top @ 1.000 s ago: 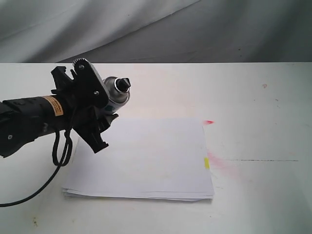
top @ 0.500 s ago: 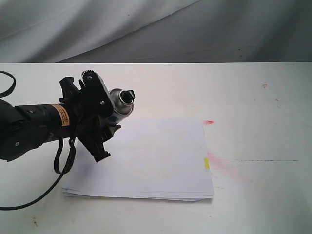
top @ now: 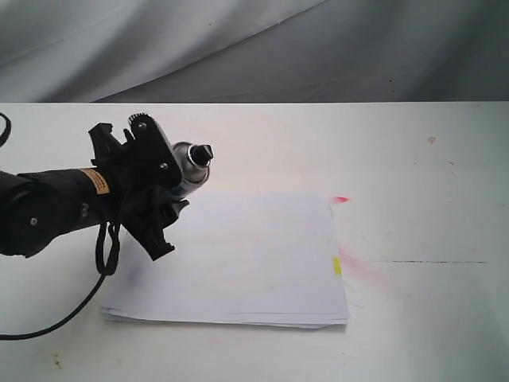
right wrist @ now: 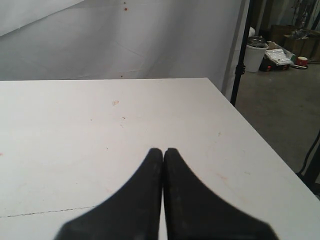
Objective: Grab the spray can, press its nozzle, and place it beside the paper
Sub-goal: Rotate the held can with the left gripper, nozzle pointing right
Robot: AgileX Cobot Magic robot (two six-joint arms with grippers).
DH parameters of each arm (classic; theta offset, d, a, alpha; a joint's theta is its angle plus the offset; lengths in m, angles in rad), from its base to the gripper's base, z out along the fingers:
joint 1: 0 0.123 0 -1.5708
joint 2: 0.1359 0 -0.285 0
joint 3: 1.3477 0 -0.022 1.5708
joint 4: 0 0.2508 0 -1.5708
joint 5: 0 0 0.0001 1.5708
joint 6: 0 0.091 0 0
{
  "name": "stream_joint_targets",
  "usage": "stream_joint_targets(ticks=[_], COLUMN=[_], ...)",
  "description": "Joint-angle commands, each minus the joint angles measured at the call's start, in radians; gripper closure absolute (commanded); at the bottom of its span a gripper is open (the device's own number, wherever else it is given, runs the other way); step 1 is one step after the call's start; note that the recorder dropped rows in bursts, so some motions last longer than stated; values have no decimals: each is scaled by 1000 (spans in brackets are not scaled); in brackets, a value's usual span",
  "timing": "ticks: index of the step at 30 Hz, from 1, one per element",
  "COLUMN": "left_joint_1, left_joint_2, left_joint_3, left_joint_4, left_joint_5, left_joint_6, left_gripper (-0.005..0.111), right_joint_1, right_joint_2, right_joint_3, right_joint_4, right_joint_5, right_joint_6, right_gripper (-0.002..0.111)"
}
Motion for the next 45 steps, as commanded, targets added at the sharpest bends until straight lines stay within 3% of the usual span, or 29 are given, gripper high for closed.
stream_joint_targets(ticks=[1, 2, 3, 4, 6, 9, 16, 19, 23, 25, 45], left_joint_1=[-3, -18, -31, -78, -133, -172, -176, -176, -176, -176, -176], left_joint_2=[-6, -6, -6, -6, -6, -3, 92, 92, 92, 92, 92], left_joint_3=[-4, -4, -4, -4, -21, -25, -27, -27, -27, -27, -27], left_joint_4=[-575, -877, -995, -1207, -1316, -1319, -1271, -1176, -902, -863, -863], left_joint_5=[-59, -114, -165, -332, -420, -421, -445, -443, -379, -345, -339], left_joint_6=[437, 726, 847, 1103, 1149, 1185, 1190, 1183, 1051, 1051, 1054], left_gripper=[107, 107, 107, 107, 107, 107, 107, 107, 107, 107, 107], right_joint_1=[-7, -7, -7, -7, -7, -7, -7, 9, 32, 32, 32], right_joint_2=[-7, -7, -7, -7, -7, -7, -7, -26, -77, -77, -77], right_joint_3=[3, 3, 3, 3, 3, 3, 3, 3, 3, 3, 3], right_joint_4=[-9, -9, -9, -9, -9, -9, -9, -7, -7, -7, -19], right_joint_5=[-1, -1, -1, -1, -1, -1, -1, 1, -5, -5, -38], right_joint_6=[2, 2, 2, 2, 2, 2, 2, 4, 4, 4, 1], right_gripper=[108, 108, 108, 108, 108, 108, 108, 108, 108, 108, 108])
